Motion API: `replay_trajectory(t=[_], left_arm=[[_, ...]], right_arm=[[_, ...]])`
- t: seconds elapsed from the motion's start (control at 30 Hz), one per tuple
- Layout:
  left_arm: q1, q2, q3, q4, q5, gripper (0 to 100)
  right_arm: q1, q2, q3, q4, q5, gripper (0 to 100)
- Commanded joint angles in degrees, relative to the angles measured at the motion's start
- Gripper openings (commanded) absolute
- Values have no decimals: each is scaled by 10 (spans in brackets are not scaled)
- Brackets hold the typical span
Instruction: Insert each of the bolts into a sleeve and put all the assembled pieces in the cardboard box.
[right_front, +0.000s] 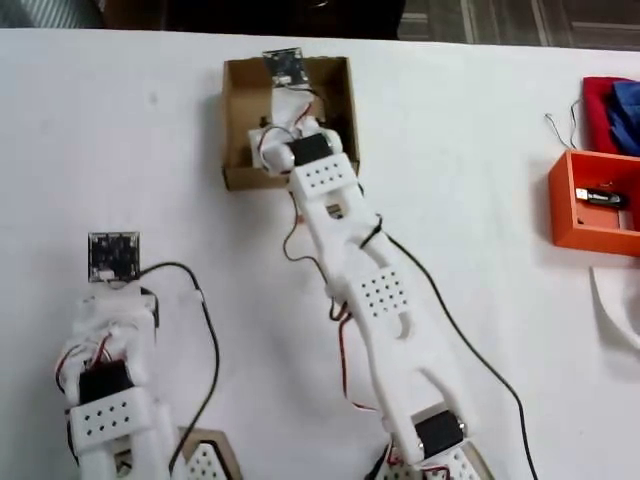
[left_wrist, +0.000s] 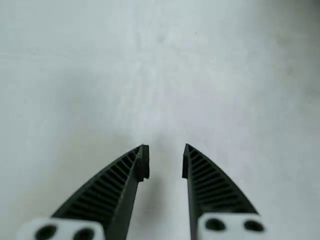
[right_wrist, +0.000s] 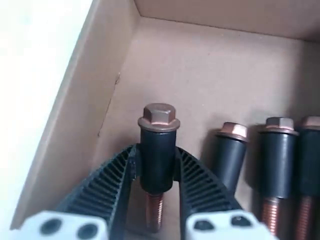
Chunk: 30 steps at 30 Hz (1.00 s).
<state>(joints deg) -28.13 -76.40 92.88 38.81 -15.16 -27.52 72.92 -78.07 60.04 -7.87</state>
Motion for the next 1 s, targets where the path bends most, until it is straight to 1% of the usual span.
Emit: replay_trajectory(t=[0.0,0.8,0.93,0.97], left_arm=[[7,-5,-1,-11,0,132],[7,-5,-1,-11,-1,132],[7,-5,-1,-11,-1,132],[7,-5,-1,-11,-2,132]], right_arm=[[20,-12,-34,-15,1,21],[31,25,-34,-23,1,22],[31,25,-34,-22,2,29],[31,25,-33,-22,2,43]])
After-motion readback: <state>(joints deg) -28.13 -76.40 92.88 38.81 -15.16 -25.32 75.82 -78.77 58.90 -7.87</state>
